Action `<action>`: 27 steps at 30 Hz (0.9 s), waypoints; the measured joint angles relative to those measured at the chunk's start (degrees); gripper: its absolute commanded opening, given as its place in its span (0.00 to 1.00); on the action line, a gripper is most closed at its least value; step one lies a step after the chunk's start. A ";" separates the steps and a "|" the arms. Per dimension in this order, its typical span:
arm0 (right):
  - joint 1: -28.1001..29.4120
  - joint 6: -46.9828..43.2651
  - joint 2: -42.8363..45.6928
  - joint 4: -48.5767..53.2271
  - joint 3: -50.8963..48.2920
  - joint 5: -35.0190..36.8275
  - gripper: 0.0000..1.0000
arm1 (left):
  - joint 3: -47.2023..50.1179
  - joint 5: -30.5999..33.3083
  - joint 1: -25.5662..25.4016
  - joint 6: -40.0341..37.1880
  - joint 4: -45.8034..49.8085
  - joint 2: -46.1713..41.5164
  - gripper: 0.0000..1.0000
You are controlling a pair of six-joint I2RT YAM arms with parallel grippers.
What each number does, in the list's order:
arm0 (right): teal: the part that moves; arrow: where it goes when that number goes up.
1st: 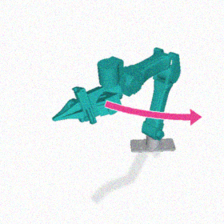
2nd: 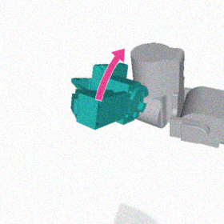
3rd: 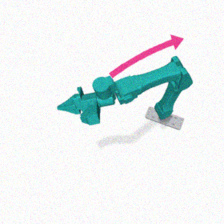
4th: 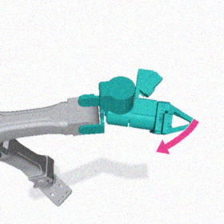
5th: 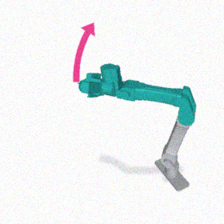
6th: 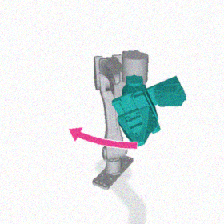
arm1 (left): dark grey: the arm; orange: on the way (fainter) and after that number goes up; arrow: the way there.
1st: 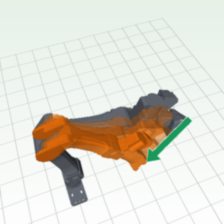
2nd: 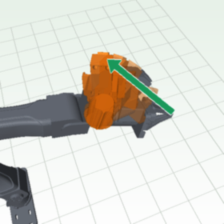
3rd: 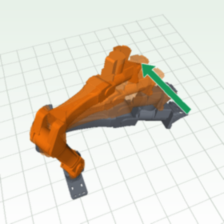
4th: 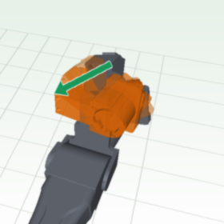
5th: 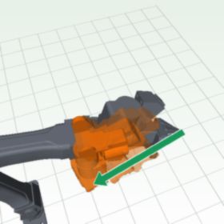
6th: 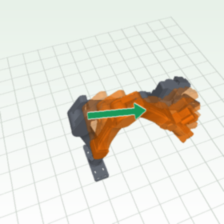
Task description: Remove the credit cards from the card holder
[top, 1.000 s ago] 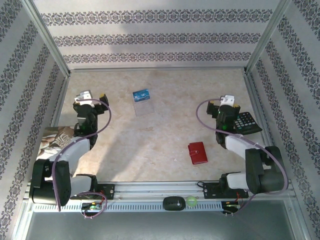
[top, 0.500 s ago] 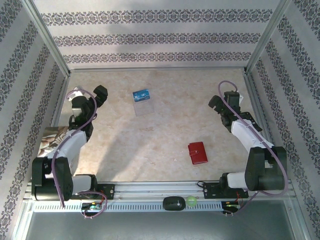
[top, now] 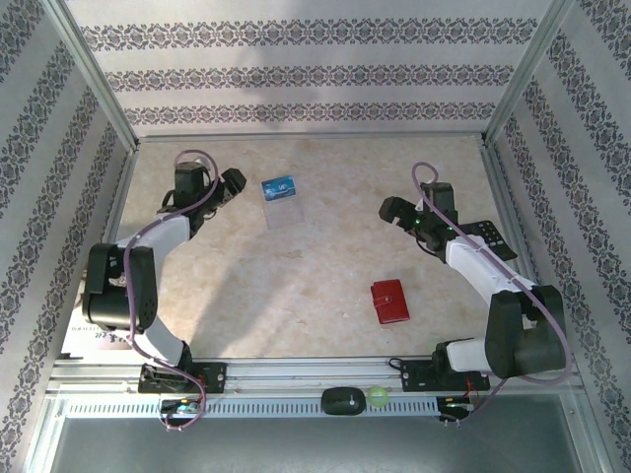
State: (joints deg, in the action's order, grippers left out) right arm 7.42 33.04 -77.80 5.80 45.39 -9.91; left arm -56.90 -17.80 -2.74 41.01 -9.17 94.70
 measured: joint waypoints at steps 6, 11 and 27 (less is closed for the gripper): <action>0.35 0.00 -2.36 -0.04 0.00 -2.03 0.94 | -6.32 1.75 -1.03 -2.19 6.21 4.11 0.72; 0.72 0.07 -4.31 -0.02 0.02 -2.67 0.93 | -12.57 5.55 -3.04 -4.50 11.06 8.76 0.67; 0.74 -0.07 -4.50 0.17 1.09 -3.06 0.92 | -32.13 9.77 -5.53 -5.84 19.17 26.25 0.48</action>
State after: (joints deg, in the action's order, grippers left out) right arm 8.16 32.97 -82.30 5.98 46.48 -12.97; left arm -89.03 -8.03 -8.27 35.18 10.00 120.95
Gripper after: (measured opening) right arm 0.925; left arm 0.515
